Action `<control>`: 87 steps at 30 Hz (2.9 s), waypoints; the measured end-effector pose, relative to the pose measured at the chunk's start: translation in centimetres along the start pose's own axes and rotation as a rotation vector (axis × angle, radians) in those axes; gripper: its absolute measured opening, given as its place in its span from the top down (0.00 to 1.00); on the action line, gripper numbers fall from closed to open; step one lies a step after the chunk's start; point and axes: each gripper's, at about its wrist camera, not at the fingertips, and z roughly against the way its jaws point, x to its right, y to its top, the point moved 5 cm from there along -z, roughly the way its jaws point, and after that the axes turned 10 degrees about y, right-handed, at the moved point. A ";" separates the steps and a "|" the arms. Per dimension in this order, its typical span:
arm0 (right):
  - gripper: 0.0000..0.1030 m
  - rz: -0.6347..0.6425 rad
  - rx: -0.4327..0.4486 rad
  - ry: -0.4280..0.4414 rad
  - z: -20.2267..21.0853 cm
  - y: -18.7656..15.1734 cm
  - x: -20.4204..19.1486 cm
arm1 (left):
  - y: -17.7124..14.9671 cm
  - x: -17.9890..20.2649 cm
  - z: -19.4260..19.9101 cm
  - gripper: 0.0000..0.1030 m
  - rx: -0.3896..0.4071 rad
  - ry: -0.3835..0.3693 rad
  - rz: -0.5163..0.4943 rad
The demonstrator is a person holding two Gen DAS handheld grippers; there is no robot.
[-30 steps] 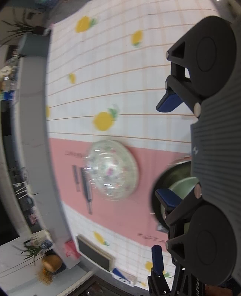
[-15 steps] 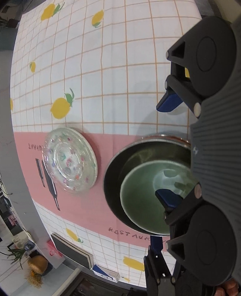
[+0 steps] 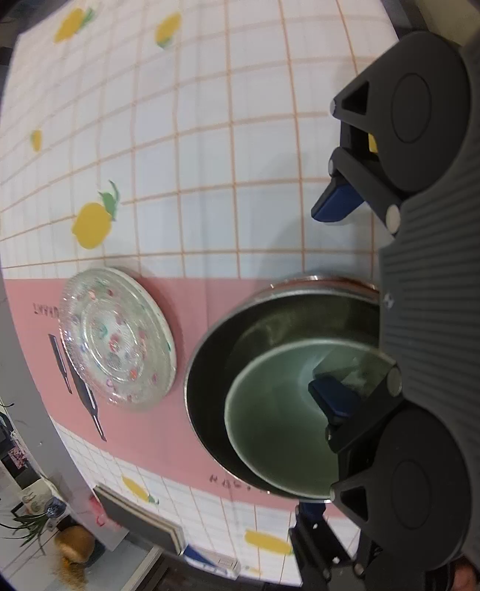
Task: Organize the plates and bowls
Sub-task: 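Close both tools on the steel bowl rim, then lift the nested bowls with both tools and carry them over the plate stack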
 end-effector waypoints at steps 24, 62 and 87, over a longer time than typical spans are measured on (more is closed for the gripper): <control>0.32 -0.055 0.009 0.090 -0.2 0.0 -0.6 | -0.7 -0.5 -0.8 0.37 -0.058 -0.181 0.156; 0.47 -0.156 0.068 0.119 1.5 1.1 -0.6 | 0.6 -1.4 0.8 0.44 -0.023 -0.149 0.205; 0.48 -0.118 0.214 0.102 4.7 12.6 -3.8 | 12.1 -3.2 2.4 0.44 0.108 -0.111 0.252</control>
